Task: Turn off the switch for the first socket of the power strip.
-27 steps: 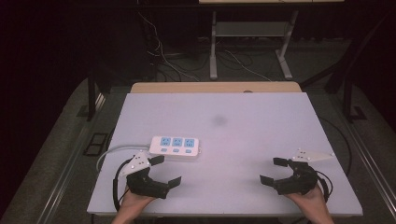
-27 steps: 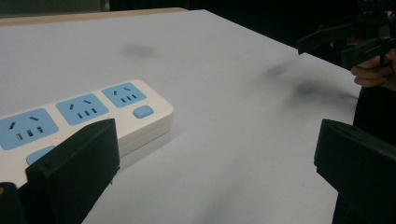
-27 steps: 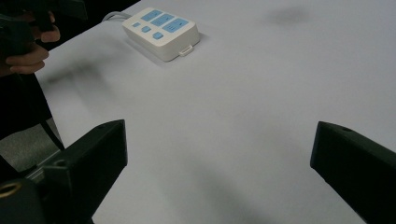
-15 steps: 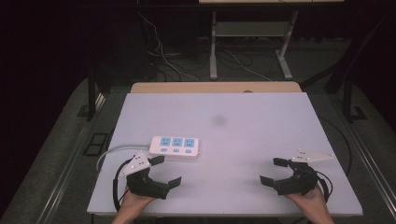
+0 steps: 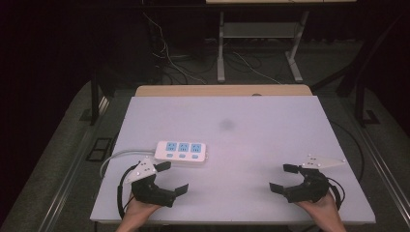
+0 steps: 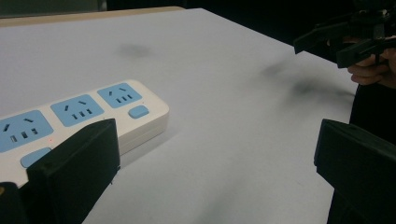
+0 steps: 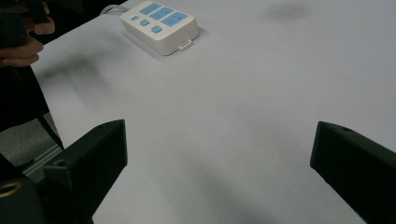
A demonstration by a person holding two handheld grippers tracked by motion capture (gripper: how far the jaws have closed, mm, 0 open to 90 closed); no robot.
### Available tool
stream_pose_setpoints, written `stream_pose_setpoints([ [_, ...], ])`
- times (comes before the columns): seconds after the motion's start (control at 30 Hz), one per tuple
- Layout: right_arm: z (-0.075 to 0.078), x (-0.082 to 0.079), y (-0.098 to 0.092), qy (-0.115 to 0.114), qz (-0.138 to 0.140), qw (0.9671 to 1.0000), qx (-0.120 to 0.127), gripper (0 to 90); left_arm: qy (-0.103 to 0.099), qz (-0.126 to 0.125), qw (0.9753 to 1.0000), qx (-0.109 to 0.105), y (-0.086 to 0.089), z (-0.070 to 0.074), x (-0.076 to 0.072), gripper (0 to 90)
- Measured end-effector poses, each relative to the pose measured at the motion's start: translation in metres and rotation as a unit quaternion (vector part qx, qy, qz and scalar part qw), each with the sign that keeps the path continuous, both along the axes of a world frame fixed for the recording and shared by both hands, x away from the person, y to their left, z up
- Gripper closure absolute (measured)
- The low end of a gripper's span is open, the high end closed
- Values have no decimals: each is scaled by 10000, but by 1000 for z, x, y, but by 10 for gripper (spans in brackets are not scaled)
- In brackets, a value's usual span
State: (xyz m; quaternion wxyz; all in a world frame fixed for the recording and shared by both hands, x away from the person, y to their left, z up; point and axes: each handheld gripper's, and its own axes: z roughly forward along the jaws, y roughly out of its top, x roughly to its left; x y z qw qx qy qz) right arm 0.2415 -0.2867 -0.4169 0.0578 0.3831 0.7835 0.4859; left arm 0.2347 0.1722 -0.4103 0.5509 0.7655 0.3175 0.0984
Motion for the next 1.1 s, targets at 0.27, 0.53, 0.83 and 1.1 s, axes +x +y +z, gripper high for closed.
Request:
stream_pose_setpoints([
  [0.27, 0, 0, 1, 15, 9, 10000, -15, 36, -2, 28, 10000, -11, 0, 4, -2, 0],
  [0.53, -1, -1, 2, 19, 16, 10000, -45, 36, 11, 22, 10000, 64, 1, 12, 1, 0],
  [0.83, -1, -1, 2, 44, 6, 10000, -58, 36, 35, 123, 9998, 127, 6, 19, 8, 0],
  [1.1, -2, -1, 2, 42, -2, 10000, -67, 36, 121, 169, 9997, 160, 14, 22, 15, 0],
])
